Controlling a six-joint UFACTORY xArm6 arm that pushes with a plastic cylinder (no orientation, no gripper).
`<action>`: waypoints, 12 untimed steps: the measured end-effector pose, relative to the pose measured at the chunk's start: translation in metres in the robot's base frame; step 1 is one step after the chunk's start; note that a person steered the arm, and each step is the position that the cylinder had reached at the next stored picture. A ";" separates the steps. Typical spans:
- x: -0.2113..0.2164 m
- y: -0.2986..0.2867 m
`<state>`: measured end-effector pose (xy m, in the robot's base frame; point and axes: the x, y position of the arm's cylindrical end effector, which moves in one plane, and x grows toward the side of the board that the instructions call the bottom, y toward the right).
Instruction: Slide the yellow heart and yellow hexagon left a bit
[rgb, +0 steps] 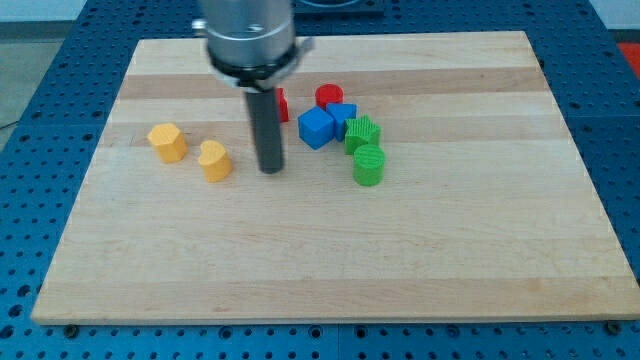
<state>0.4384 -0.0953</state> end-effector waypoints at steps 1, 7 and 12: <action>-0.019 -0.053; -0.014 -0.113; -0.047 -0.075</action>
<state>0.3912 -0.1705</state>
